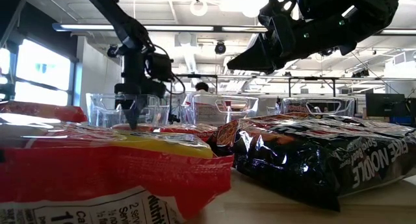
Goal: Sort Maruchan noodles
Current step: Put the orange noodle pack into the left transparent bin
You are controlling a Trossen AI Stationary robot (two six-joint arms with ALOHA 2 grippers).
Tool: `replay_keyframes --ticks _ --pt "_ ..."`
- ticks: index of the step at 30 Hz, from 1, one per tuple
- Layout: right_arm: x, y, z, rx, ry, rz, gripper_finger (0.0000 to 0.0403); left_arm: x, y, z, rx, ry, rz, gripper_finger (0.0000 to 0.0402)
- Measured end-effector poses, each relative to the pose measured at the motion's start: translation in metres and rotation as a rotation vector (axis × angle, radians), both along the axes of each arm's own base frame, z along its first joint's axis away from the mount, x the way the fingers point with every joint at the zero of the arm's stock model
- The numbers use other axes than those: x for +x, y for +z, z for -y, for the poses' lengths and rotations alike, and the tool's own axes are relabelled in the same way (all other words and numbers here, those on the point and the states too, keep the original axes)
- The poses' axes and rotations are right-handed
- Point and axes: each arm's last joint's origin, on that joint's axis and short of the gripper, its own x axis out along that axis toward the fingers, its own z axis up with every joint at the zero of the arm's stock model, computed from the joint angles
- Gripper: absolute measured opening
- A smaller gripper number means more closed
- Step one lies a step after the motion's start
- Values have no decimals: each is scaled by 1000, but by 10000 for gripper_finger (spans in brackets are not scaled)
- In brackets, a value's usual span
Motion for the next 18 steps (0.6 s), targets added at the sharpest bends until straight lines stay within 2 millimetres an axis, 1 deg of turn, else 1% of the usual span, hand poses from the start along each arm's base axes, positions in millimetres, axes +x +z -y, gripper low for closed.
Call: replay_keyframes --ticks 5,8,12,18 --pt "0 -1 0 0 0 -10 2 4 -13 0 -37 -10 -29 1" --pt "0 -2 0 0 0 -19 2 7 -17 -5 49 -4 -42 2" --pt "-1 -2 0 0 0 -23 2 8 -7 -9 194 -3 -52 1" --pt "-1 -2 0 -1 0 -23 2 6 8 -13 332 3 -57 1"
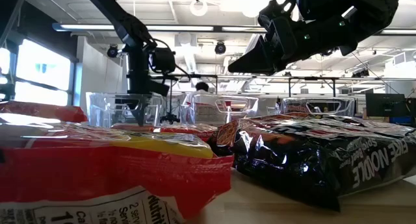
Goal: Sort Maruchan noodles
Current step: Put the orange noodle pack into the left transparent bin
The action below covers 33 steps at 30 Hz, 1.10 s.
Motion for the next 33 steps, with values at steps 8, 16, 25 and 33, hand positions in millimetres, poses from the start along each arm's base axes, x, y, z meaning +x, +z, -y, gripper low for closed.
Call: replay_keyframes --ticks 8,16,25,33 --pt "0 0 0 0 0 -2 2 -12 22 -12 136 78 32 1" --pt "0 0 1 -4 -16 -3 2 -26 35 -11 18 102 121 0" --pt "0 0 1 -4 -16 -2 2 -19 -1 1 -141 106 68 0" --pt "0 0 0 -1 -16 -5 2 -29 -19 3 -47 167 -27 0"
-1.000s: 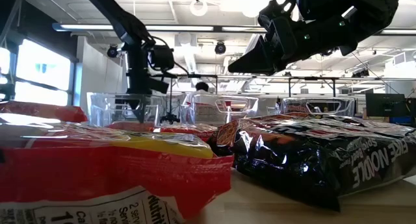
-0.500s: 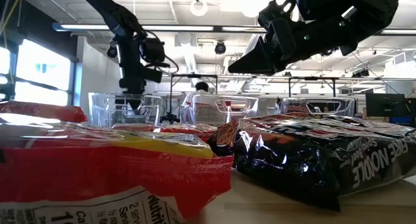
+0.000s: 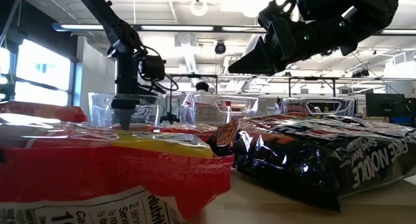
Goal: Sort Maruchan noodles
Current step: Put the orange noodle pack into the left transparent bin
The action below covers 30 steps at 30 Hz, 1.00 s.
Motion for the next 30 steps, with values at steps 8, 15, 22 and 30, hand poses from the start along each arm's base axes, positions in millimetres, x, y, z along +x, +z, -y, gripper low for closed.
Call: replay_keyframes --ticks 8,15,22,30 --pt "0 0 0 0 0 0 2 -6 2 -4 106 55 -46 0" --pt "0 0 0 -1 -2 0 2 -9 24 -2 177 58 0 0" --pt "0 0 0 -3 -5 -1 2 -20 51 -9 305 112 84 0" --pt "0 -1 0 -3 -6 -8 2 -35 66 -39 414 204 246 0"
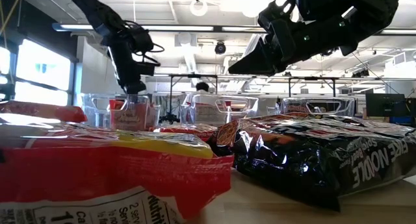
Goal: Sort Maruchan noodles
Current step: Put the orange noodle pack into the left transparent bin
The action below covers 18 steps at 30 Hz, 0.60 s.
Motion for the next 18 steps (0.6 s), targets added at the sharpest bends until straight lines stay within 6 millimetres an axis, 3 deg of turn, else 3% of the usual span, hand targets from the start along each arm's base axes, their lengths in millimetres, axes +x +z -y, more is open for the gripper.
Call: replay_keyframes --ticks 6,18 --pt "0 0 0 -1 0 -1 2 -6 -5 -9 -7 3 -18 22" --pt "0 0 0 -2 1 -1 2 -5 -4 -9 4 -57 -52 125"
